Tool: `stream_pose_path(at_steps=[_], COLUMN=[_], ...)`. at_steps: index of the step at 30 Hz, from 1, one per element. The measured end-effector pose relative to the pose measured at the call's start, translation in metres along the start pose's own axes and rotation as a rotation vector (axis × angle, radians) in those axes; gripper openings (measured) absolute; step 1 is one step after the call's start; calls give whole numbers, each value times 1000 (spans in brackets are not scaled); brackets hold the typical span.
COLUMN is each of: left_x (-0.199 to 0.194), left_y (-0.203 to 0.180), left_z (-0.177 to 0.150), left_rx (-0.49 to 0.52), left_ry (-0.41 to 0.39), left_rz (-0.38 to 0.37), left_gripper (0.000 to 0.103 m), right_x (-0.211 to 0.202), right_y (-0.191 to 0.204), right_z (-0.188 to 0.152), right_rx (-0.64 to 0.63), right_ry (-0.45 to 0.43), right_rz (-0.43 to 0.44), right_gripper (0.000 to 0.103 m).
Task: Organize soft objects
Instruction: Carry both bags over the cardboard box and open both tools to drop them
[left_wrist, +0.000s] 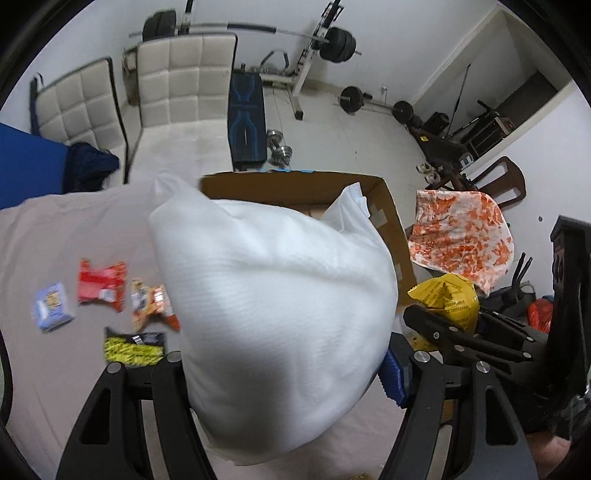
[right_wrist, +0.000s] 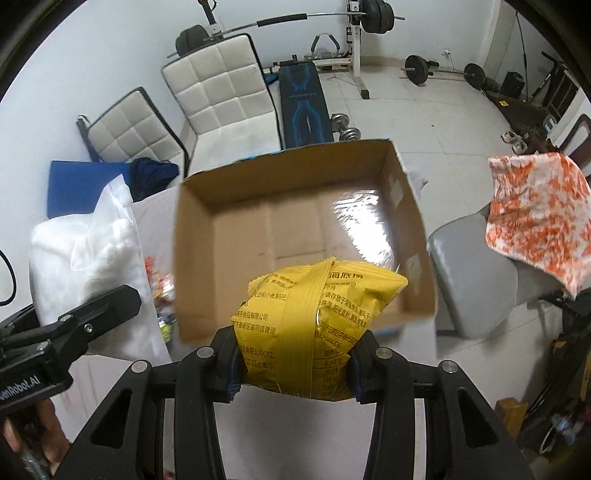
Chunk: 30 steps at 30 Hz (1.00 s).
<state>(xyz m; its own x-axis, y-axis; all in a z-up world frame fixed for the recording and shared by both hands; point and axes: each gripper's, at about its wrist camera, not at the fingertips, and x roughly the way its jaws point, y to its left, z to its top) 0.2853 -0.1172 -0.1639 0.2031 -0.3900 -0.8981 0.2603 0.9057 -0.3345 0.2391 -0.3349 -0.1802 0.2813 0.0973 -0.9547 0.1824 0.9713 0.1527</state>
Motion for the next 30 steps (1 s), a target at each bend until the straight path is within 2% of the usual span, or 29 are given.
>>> stream_pose_path(at_steps=[7,13,16,21,30], left_x=[92,168,196,223,240], left_y=[-8,-1,4,7,2], left_z=[56,83,90,98,102], left_rx=[-87,-155,-183,-194,-201], left_ry=[113,194,222,247,271], left_rz=[-36,-55,-55,-44,-13], left_gripper=[69,69,69,69,73], right_x=[83,154,176,198,211], right_y=[-36,-53,-57,-61,-68], right_z=[67,101,111,125,136], right_rx=[-40,-77,-106,-131,-141], right_ry=[33,66,66,68,59], right_rz=[-7,3,-5,-12,-40], right_gripper=[46,46,46,46,47])
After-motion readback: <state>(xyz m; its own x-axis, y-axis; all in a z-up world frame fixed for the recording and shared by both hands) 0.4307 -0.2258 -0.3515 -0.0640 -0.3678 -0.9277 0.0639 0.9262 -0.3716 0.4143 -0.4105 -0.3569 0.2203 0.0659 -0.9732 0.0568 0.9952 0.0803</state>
